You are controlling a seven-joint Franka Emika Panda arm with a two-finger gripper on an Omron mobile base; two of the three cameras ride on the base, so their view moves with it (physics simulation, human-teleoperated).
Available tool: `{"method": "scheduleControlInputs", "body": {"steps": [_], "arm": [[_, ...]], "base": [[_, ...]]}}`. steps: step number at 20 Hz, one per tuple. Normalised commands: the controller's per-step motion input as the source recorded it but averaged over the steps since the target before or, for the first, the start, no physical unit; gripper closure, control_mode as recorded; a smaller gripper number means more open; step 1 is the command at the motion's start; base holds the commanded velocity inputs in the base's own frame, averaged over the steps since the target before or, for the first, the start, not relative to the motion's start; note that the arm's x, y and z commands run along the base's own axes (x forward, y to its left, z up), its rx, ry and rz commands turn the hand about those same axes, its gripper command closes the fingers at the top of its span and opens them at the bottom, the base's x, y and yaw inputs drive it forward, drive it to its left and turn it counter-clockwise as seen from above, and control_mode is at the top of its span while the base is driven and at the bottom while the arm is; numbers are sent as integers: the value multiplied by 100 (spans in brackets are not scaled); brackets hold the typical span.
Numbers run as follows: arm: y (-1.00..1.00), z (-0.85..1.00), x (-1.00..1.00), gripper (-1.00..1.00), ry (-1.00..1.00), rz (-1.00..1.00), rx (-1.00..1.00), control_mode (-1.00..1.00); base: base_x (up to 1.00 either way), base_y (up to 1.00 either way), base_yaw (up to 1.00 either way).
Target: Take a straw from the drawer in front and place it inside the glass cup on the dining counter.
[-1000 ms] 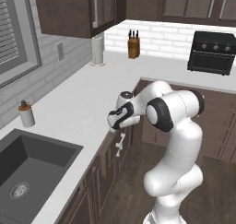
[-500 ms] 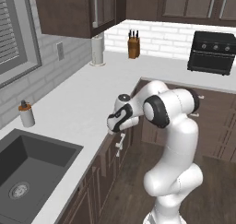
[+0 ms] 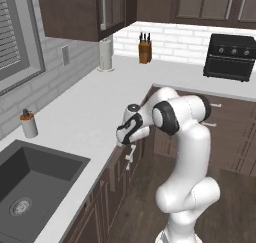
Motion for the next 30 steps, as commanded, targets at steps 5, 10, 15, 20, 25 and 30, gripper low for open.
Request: {"method": "scheduleControlInputs", "body": {"steps": [5,10,15,20,25,30], "arm": [[0,-26,27,100,1,0,0,-100],[0,-33,26,100,5,0,0,-100],[0,-73,9,100,19,1,-5,-100],[-3,-100,1,100,37,0,-15,-100],[-52,-100,-48,100,34,0,-23,-100],[-96,-100,-98,100,10,-1,-17,-100]], "base": [[0,0,0],[0,0,0],[0,0,0],[0,0,0],[0,0,0],[0,0,0]]}}
